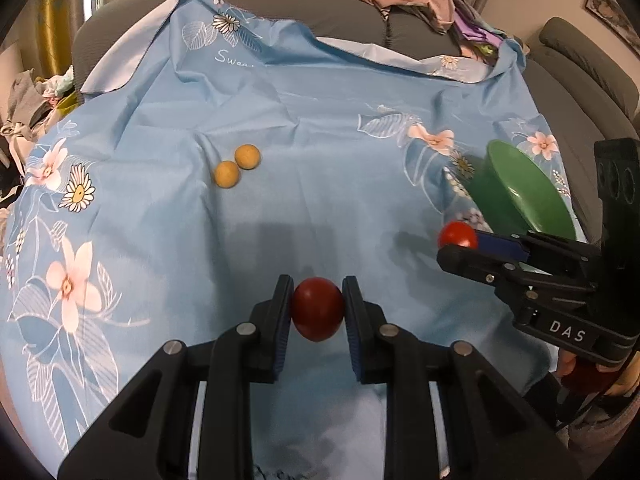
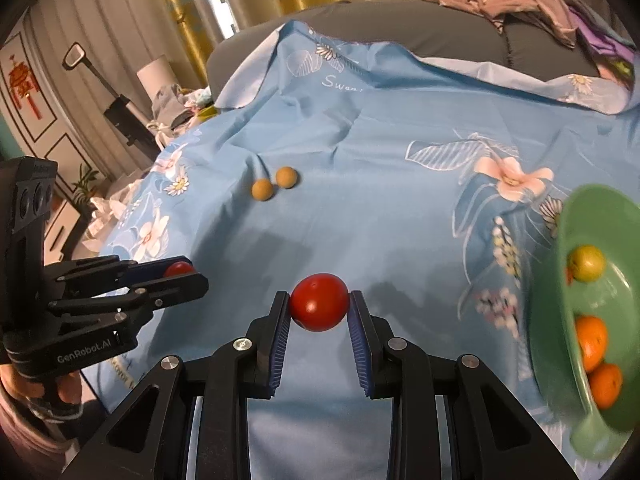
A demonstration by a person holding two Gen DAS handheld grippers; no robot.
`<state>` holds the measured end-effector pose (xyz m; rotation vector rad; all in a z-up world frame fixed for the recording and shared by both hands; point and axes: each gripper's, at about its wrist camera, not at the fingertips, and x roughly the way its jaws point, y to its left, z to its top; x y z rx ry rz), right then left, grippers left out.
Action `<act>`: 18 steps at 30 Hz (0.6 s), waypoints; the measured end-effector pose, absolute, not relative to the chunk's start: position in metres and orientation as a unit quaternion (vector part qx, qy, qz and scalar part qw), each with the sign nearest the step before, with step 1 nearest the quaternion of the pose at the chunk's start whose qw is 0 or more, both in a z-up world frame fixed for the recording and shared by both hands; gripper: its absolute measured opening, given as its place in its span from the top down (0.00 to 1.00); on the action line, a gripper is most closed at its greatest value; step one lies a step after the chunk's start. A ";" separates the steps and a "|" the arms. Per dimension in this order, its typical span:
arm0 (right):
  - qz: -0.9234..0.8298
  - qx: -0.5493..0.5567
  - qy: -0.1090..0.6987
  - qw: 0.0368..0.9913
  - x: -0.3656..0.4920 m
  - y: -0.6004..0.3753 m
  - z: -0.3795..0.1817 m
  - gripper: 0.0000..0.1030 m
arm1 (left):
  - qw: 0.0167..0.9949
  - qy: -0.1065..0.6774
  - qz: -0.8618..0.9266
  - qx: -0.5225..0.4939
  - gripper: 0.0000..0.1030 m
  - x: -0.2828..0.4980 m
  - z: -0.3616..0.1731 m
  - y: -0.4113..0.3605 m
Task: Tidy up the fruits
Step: 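Carry both cherry tomatoes over the green bowl and open both tools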
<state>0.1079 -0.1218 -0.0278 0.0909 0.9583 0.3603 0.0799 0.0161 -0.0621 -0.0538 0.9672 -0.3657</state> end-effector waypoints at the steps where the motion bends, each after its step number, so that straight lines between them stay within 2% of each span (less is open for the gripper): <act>1: 0.172 0.046 0.456 0.872 0.104 -0.123 -0.026 0.70 | 0.869 0.462 -0.175 -0.025 0.76 0.076 -0.061 0.015; 18: 0.151 0.069 0.404 0.900 0.055 -0.156 0.013 0.70 | 0.881 0.431 -0.195 0.004 0.76 0.039 -0.028 -0.016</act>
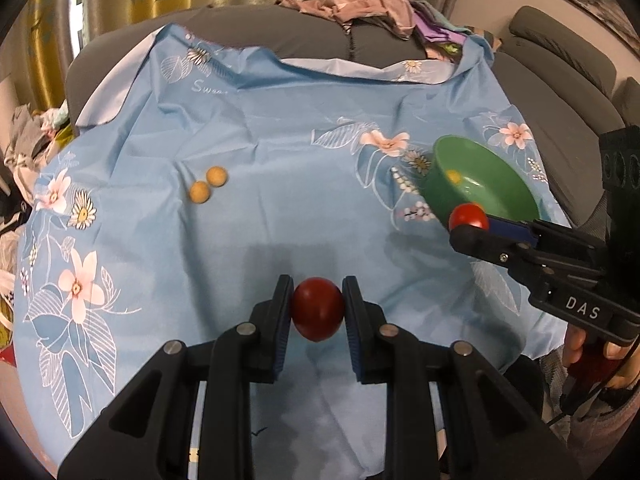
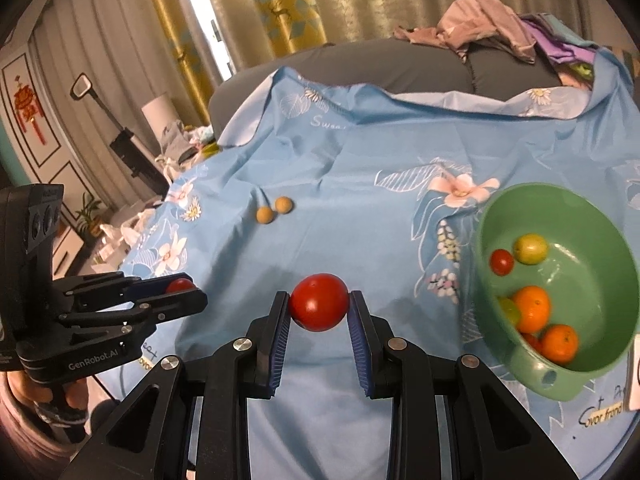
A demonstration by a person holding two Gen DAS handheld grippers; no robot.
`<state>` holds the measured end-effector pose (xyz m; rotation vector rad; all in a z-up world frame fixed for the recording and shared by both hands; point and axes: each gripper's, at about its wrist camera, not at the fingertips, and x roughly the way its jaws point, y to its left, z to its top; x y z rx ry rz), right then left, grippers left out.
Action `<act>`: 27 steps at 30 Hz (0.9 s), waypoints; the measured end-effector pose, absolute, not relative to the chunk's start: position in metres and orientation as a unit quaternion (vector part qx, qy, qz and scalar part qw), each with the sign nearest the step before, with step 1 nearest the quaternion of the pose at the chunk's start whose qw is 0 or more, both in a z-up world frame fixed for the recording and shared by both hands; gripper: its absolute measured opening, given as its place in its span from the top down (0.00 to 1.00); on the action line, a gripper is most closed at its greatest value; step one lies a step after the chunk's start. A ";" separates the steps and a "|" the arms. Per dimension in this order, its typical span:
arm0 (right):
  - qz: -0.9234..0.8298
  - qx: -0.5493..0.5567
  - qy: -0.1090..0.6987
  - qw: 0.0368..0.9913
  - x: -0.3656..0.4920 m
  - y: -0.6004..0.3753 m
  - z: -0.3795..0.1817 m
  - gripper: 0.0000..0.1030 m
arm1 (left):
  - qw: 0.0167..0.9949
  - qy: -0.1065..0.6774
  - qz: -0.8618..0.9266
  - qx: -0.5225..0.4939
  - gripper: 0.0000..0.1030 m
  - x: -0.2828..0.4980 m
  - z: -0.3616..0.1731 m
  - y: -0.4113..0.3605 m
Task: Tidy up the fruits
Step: 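Carry both cherry tomatoes over the green bowl and open both tools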
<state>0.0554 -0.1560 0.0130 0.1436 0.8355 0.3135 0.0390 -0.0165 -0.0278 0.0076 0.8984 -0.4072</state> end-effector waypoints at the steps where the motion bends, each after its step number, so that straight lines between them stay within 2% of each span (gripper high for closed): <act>1: 0.150 0.071 0.402 0.900 0.053 -0.158 0.014 0.70 | 0.881 0.429 -0.198 0.006 0.76 0.038 -0.026 -0.019; 27: 0.064 0.126 0.356 0.924 0.029 -0.249 0.026 0.70 | 0.872 0.396 -0.281 0.065 0.76 0.049 0.005 -0.121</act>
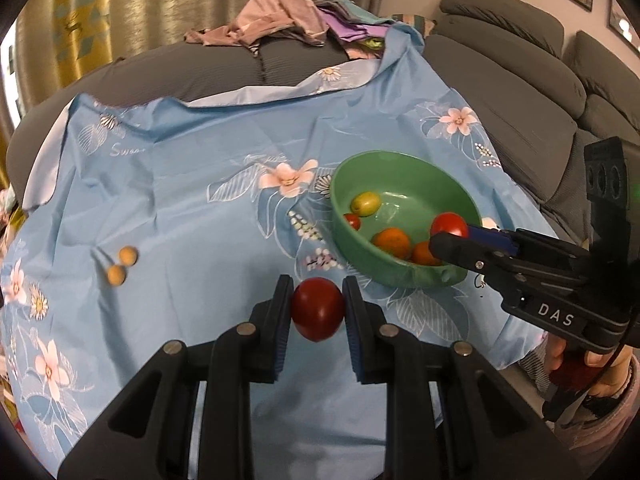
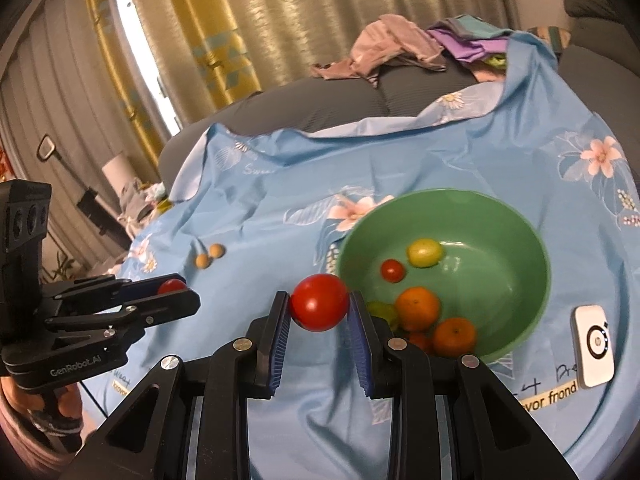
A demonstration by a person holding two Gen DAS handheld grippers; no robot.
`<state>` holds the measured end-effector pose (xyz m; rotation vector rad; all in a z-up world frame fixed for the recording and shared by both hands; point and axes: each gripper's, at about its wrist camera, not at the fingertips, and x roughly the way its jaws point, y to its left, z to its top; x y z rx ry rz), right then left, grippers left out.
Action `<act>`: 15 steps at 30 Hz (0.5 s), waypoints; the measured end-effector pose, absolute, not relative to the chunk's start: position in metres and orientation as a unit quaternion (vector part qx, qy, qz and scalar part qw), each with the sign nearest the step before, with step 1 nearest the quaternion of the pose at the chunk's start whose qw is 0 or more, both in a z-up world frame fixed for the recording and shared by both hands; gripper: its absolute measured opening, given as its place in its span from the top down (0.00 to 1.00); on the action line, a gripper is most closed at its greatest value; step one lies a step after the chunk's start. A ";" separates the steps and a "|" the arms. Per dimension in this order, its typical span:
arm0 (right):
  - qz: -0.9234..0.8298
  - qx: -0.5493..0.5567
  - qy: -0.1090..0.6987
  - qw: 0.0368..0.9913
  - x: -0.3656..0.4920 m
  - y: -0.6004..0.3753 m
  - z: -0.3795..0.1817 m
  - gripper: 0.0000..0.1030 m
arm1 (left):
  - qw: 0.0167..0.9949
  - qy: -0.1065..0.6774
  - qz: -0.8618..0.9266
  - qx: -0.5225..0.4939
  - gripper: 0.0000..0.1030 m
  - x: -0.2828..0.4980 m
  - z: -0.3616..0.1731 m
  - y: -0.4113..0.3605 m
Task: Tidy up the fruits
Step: 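Carry both cherry tomatoes over the green bowl and open both tools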
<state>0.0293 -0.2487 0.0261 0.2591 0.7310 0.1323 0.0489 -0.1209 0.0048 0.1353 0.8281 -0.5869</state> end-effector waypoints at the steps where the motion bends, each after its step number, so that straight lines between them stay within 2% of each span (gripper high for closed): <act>1: 0.061 0.129 0.355 0.924 0.029 -0.252 0.026 0.70 | 0.871 0.396 -0.283 0.069 0.76 0.050 0.005 -0.124; 15: 0.029 0.158 0.344 0.925 0.020 -0.293 0.023 0.70 | 0.857 0.390 -0.317 0.109 0.76 0.064 0.009 -0.183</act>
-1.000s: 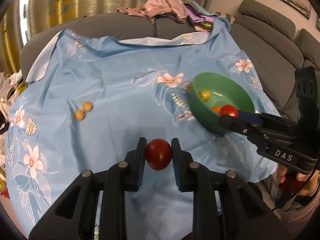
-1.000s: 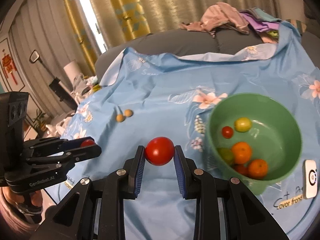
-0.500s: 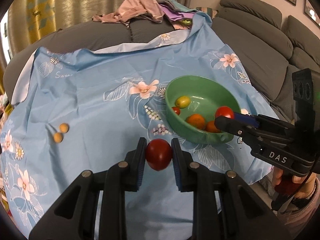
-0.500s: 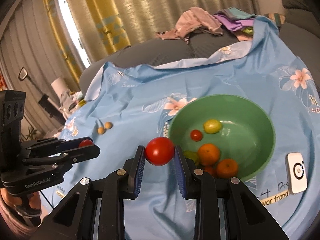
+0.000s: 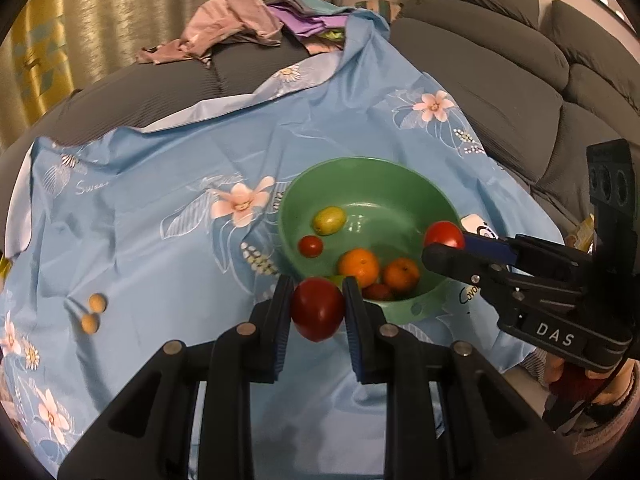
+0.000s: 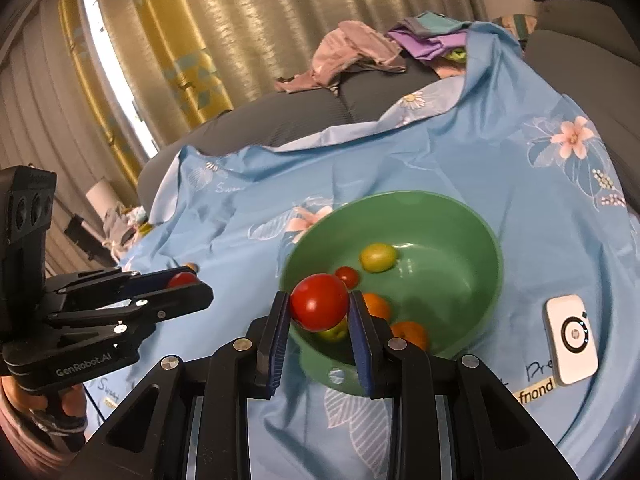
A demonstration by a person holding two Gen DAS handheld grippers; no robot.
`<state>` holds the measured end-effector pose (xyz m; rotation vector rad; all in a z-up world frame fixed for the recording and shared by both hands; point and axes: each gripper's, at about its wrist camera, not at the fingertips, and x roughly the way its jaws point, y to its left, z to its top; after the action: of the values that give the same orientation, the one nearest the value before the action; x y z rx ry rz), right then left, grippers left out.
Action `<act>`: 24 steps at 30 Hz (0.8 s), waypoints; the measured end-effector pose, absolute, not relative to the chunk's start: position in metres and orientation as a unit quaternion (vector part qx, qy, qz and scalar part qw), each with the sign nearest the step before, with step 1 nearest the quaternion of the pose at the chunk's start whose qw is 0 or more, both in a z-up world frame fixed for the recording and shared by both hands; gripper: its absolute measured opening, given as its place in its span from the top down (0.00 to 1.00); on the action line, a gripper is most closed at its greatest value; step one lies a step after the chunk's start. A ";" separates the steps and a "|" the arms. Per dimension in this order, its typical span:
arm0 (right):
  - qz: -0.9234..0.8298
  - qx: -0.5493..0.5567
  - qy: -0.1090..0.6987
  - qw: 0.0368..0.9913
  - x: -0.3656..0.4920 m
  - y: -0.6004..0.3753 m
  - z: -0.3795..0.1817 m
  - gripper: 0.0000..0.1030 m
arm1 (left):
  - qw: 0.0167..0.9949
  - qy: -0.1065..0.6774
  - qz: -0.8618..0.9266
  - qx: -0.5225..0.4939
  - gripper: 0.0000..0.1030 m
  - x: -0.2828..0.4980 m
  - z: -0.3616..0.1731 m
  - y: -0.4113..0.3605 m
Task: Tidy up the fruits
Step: 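Carry both cherry tomatoes over the green bowl and open both tools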
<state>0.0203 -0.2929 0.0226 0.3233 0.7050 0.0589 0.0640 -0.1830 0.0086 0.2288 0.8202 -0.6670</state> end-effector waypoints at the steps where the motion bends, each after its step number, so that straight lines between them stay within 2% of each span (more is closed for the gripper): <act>1: 0.028 0.159 0.344 0.925 0.021 -0.295 0.022 0.70 | 0.856 0.391 -0.320 0.111 0.76 0.065 0.009 -0.186; 24: 0.002 0.168 0.359 0.918 0.033 -0.330 0.003 0.70 | 0.831 0.413 -0.342 0.149 0.76 0.093 -0.024 -0.248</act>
<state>0.0329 -0.3295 0.0033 0.3448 0.7381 0.0041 0.0931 -0.2479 -0.0241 0.3157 0.8754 -0.7255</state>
